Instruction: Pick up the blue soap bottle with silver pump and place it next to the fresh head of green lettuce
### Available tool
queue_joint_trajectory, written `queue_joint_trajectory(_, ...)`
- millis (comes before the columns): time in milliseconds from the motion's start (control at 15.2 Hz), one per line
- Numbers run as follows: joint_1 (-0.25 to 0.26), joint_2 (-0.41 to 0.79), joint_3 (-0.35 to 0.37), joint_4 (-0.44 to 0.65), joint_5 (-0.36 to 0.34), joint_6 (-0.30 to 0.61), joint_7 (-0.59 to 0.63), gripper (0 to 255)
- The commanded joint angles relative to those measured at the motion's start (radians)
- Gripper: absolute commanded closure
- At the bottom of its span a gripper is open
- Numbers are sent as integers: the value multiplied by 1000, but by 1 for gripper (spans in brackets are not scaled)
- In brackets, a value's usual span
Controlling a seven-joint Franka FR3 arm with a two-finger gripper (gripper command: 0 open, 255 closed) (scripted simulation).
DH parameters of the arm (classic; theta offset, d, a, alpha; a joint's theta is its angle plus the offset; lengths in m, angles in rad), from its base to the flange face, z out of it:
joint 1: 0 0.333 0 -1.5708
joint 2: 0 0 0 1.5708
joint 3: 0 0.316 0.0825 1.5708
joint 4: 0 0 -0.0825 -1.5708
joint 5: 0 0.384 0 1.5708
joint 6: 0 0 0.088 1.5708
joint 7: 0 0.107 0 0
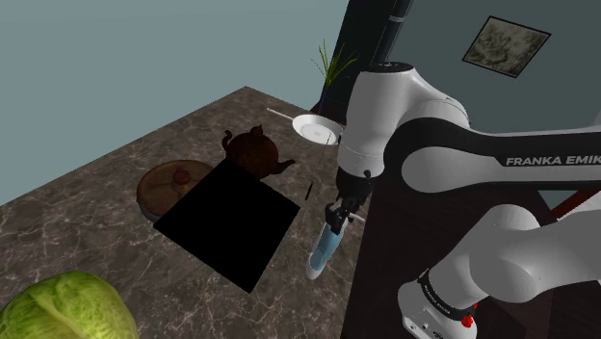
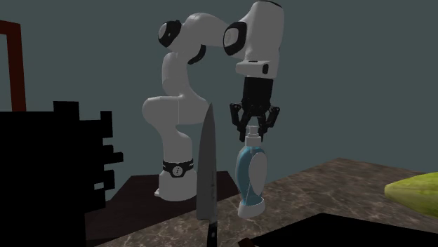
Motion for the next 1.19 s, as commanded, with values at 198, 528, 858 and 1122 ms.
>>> queue_joint_trajectory(198, 0, 0, 0, 0, 0, 0, 0, 255)
queue_joint_trajectory(528, -1, -19, -16, 40, -9, -60, 0, 255)
queue_joint_trajectory(858, -4, -36, -35, 95, -21, -132, 0, 255)
queue_joint_trajectory(1122, -6, -44, -48, 143, -30, -188, 2, 255)
